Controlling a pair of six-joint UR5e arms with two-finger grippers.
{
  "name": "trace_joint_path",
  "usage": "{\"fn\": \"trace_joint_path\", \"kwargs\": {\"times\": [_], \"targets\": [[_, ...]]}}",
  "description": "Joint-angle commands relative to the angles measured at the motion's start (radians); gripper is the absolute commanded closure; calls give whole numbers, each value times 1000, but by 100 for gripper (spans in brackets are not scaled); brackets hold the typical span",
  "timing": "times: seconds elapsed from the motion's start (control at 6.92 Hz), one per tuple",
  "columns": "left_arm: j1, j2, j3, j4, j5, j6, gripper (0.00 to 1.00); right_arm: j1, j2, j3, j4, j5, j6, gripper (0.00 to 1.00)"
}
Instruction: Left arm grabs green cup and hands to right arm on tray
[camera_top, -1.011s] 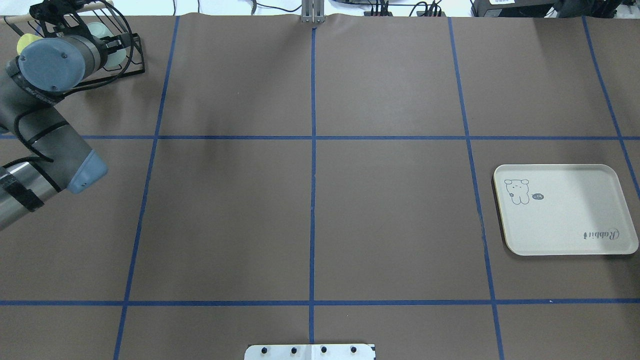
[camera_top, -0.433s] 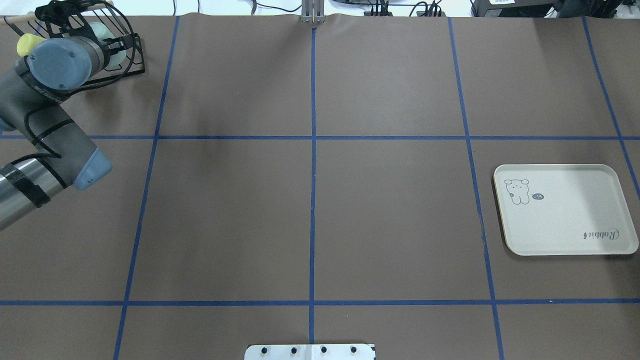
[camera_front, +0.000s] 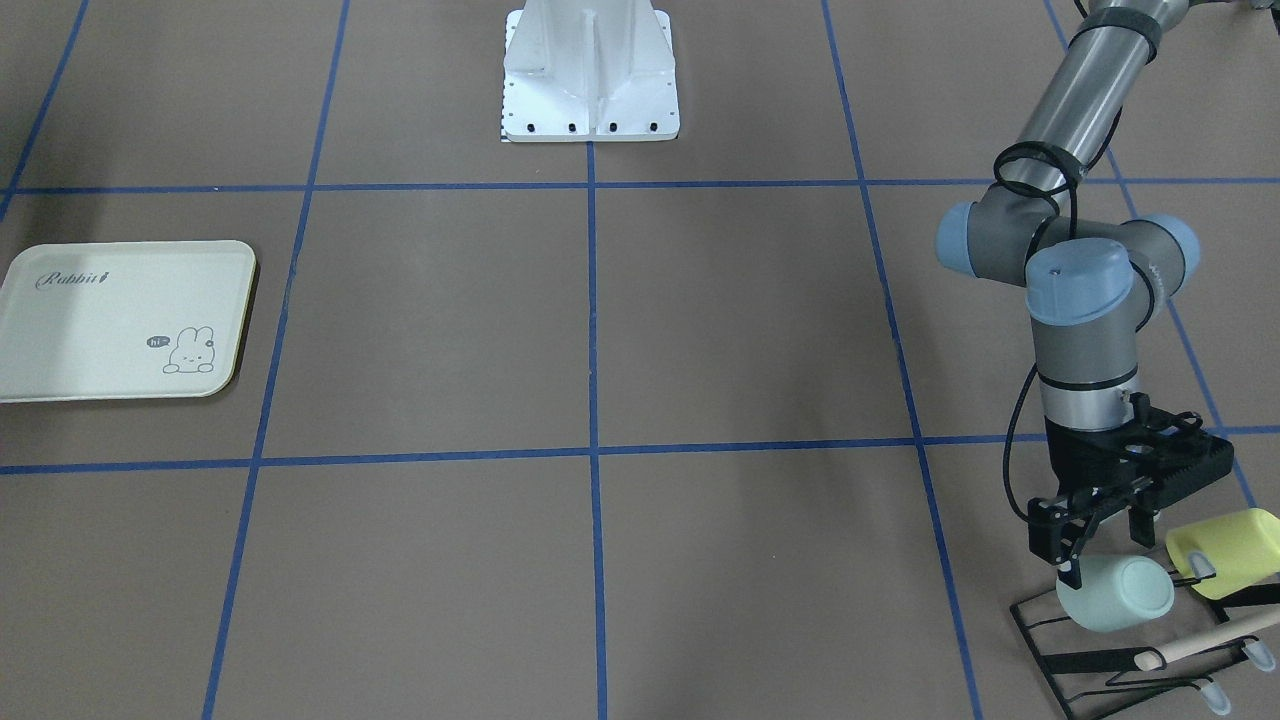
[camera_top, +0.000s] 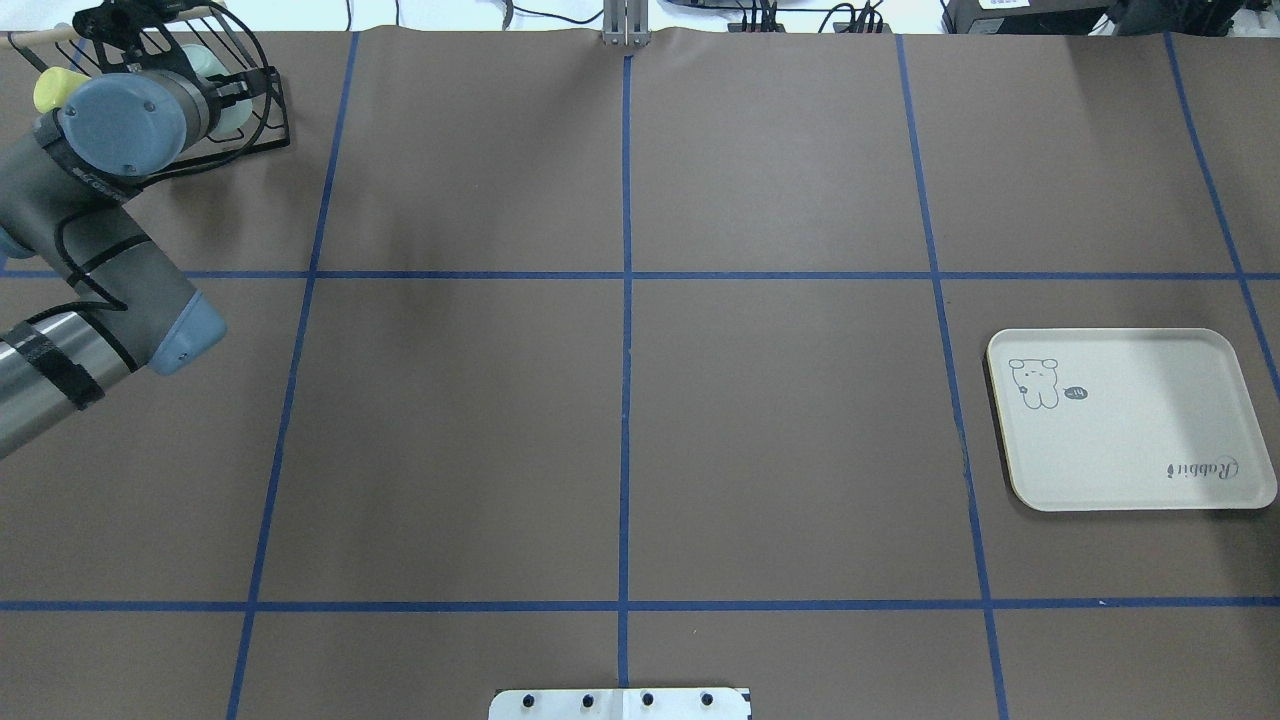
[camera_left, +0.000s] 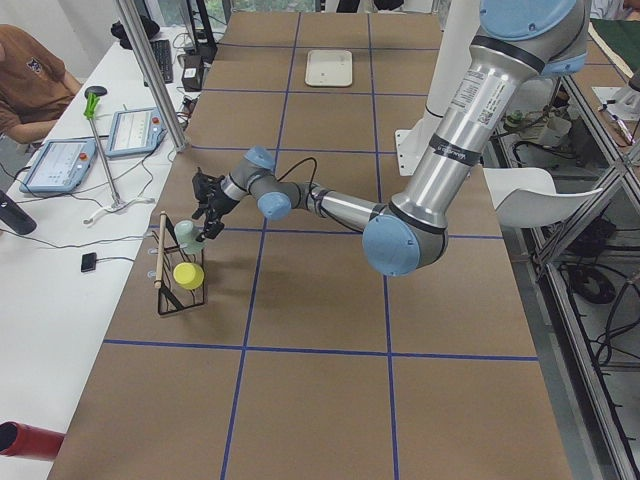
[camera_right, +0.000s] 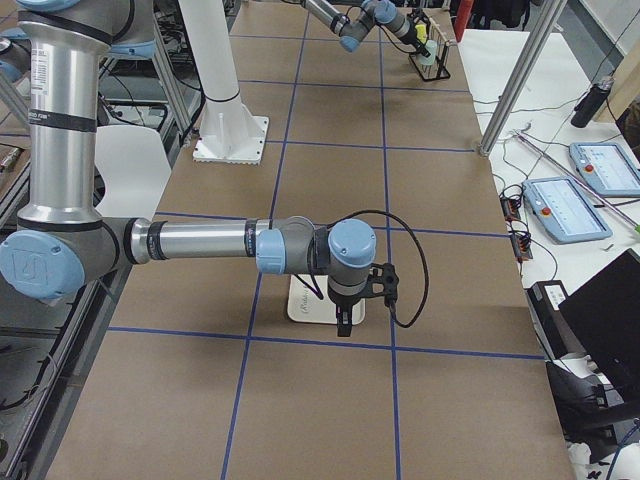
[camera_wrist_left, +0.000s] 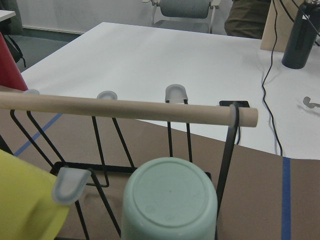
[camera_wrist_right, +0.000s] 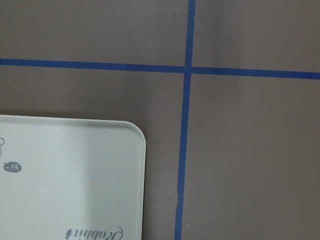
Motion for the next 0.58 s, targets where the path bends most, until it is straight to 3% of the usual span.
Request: {"fn": "trace_joint_path", "kwargs": {"times": [0.0, 0.43], "targets": [[-5, -1, 5, -1, 18, 5, 0, 0, 0, 1, -1, 0, 0, 0], [-7, -3, 5, -1, 27, 4, 7, 0, 0, 4, -1, 3, 0, 0]]}}
